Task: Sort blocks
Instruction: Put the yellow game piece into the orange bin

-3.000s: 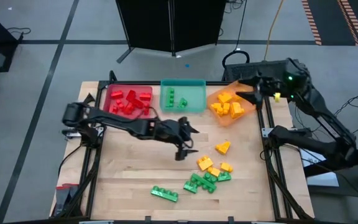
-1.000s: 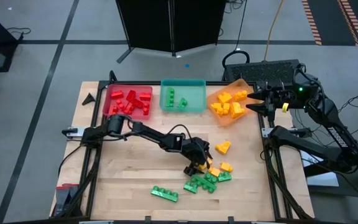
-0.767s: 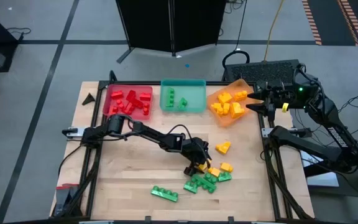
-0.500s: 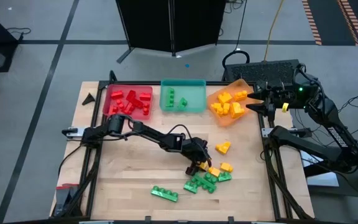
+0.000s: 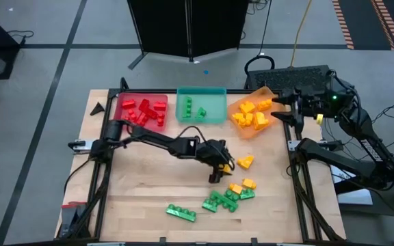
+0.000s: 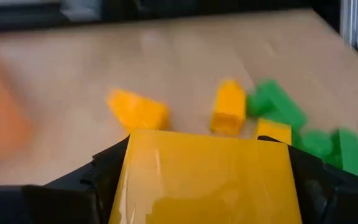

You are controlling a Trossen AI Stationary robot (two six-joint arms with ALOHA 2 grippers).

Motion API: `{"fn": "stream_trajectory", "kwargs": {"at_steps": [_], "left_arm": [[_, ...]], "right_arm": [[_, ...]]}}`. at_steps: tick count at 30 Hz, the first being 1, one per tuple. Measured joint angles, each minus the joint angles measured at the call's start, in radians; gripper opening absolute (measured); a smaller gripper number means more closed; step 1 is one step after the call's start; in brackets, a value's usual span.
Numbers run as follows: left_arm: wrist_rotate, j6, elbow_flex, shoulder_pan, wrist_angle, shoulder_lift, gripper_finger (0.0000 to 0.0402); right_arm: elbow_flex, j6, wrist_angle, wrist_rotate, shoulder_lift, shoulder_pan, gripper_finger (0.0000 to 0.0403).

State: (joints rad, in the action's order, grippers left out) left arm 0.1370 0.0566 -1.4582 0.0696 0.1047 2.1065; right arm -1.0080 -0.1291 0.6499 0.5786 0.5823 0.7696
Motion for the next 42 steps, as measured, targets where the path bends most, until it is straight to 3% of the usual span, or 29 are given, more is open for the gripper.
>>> {"fn": "stream_trajectory", "kwargs": {"at_steps": [7, 12, 21, 27, 31, 42], "left_arm": [[-0.059, 0.000, -0.002, -0.030, -0.017, -0.200, 0.0303], [-0.086, -0.051, -0.003, -0.080, -0.014, -0.305, 0.0302], [0.008, -0.301, -0.002, -0.130, 0.043, -0.334, 0.0302], [0.046, -0.431, -0.003, -0.136, 0.097, -0.334, 0.0302], [0.054, -0.445, -0.003, -0.135, 0.105, -0.334, 0.0302], [0.070, -0.497, -0.003, -0.135, 0.106, -0.334, 0.0302]], "right_arm": [[0.000, 0.216, -0.017, 0.004, 0.006, -0.010, 0.0318], [0.000, 0.424, -0.124, -0.010, 0.021, -0.082, 0.0318], [0.000, 0.619, -0.204, -0.091, 0.137, -0.280, 0.0318], [0.000, 0.837, -0.231, -0.238, 0.245, -0.476, 0.0318], [0.000, 0.886, -0.260, -0.390, 0.293, -0.582, 0.0318], [-0.001, 1.011, -0.304, -0.534, 0.367, -0.745, 0.0318]]}}
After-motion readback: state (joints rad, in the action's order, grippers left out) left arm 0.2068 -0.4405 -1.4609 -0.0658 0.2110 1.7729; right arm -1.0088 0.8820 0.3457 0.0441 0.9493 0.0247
